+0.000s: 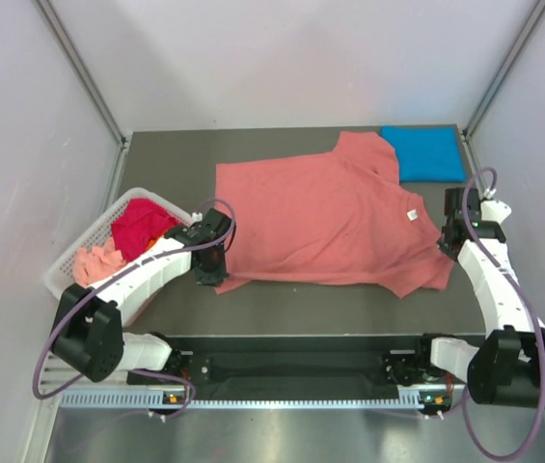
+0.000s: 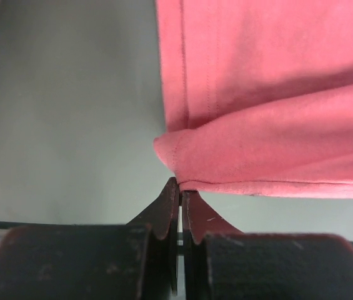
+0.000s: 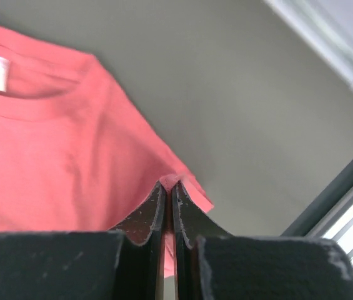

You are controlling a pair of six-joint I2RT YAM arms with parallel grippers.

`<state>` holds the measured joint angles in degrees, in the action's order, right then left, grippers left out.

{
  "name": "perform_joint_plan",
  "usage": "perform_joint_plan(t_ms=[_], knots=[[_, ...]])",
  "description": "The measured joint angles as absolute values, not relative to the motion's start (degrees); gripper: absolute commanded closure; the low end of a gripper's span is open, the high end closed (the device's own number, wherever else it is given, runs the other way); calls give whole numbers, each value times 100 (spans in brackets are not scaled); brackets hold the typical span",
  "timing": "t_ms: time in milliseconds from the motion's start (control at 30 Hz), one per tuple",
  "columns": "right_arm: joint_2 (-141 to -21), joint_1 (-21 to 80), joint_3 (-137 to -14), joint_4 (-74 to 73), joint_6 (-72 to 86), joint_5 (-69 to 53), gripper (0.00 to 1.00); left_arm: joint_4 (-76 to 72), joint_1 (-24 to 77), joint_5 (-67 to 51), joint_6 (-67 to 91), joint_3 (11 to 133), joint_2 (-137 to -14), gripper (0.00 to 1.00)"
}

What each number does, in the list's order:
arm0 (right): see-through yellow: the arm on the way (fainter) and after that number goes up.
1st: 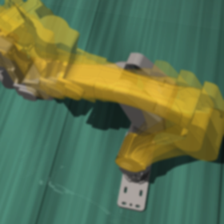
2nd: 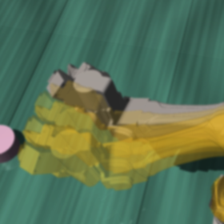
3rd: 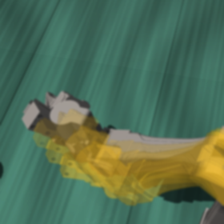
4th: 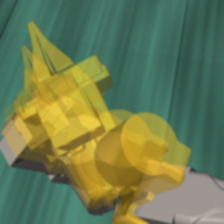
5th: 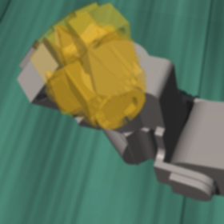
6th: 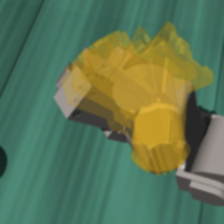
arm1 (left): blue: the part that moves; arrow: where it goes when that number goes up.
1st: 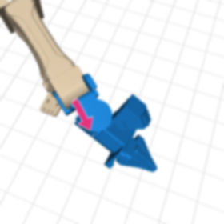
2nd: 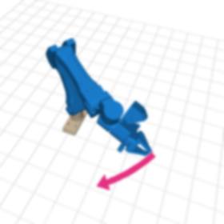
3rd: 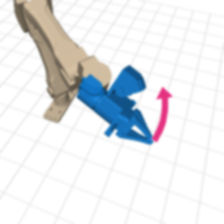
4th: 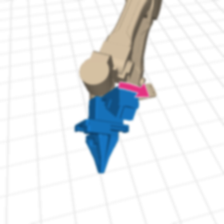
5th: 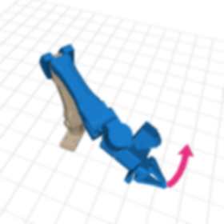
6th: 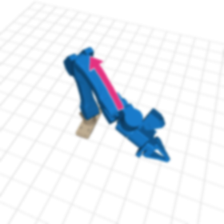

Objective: Fold and stack the t-shirts
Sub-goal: Fold the tshirt

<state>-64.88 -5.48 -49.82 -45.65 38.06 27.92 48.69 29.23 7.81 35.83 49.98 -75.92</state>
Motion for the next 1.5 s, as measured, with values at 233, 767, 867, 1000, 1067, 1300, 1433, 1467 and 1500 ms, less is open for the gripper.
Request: perform_joint_plan(t_ms=[233,767,867,1000,1067,1300,1433,1467,1500], knots=[[-6337,-390,-5732,-4501,3365,3319,100,5105,2936,1330,3459,5531,-7529,100],[-4416,-401,-5240,-6340,4125,2440,100,5588,2971,1306,3240,5730,-7288,100],[-4324,-401,-5321,-6829,4340,2414,100,5693,2995,1417,3177,5846,-7284,100],[-4219,-401,-5485,-7323,4582,2488,100,5752,3006,1433,3133,5874,-7166,100],[-4134,-401,-5489,-7426,4663,2519,100,5732,3011,1334,3114,5854,-7048,100],[-4058,-401,-5155,-6982,4442,2274,100,5658,3013,950,3061,5452,-7011,100],[-4456,-401,-4980,-6331,4066,2053,100,5612,3011,891,3041,5411,-7236,100],[-4659,-403,-4980,-6090,3948,2008,100,5575,3011,882,3039,5411,-7303,100],[-4827,-401,-4980,-5857,3846,1966,100,5537,3011,880,3035,5411,-7395,100]])
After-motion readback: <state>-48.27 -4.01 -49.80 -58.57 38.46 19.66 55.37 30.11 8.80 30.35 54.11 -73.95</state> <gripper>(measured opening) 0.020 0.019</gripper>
